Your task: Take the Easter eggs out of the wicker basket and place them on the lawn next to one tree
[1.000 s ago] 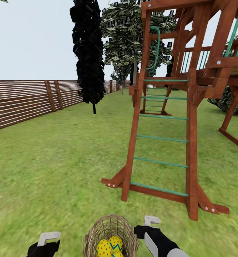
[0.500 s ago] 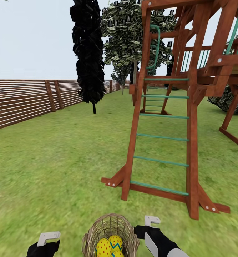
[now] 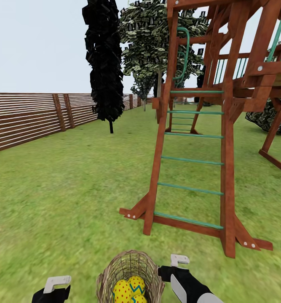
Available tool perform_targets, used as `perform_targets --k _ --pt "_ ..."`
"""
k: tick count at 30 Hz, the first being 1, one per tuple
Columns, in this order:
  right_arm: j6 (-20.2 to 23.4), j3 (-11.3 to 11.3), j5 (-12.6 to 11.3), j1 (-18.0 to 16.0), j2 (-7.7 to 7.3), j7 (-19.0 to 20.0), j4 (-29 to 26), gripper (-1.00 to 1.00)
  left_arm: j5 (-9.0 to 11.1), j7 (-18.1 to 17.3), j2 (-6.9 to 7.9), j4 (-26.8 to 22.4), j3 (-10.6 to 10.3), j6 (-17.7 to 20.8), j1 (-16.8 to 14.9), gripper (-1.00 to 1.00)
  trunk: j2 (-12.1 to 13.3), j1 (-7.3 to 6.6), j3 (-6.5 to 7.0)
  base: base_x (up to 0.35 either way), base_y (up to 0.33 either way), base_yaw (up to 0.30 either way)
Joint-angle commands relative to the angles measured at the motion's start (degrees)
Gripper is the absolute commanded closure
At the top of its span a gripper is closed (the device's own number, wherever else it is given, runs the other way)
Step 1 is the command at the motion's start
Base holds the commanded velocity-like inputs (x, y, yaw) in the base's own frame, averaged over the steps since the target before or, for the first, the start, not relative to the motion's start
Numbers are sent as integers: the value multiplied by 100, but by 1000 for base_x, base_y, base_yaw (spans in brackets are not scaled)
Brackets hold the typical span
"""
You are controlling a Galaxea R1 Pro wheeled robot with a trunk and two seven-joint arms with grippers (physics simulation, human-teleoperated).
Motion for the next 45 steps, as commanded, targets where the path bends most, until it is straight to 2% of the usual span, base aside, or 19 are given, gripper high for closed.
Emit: perform_targets --k 1,16,20,26,35,45 --pt "23 4 -59 -1 2 -28 -14 -100 -2 2 0 -9 4 31 -2 -100 -46 23 -25 0 0 0" --pt "96 7 -59 -24 2 -37 -87 -100 5 6 0 -3 4 29 -2 -100 -647 352 -294 0 0 0" --pt "450 2 -59 -205 2 -42 -115 -100 10 9 0 -8 6 33 -2 -100 -808 440 -366 0 0 0" --pt "1366 -17 -66 -930 2 -57 -131 -100 12 10 0 -8 8 36 -2 -100 -1048 572 -474 0 0 0" --pt "2389 -22 -122 -1486 2 -91 -125 -100 13 17 0 -12 32 36 -2 -100 -1409 770 -635 0 0 0" --pt "2593 -22 -162 -1570 2 -122 -52 -100 16 6 0 -39 36 43 -2 -100 -1810 989 -815 0 0 0"
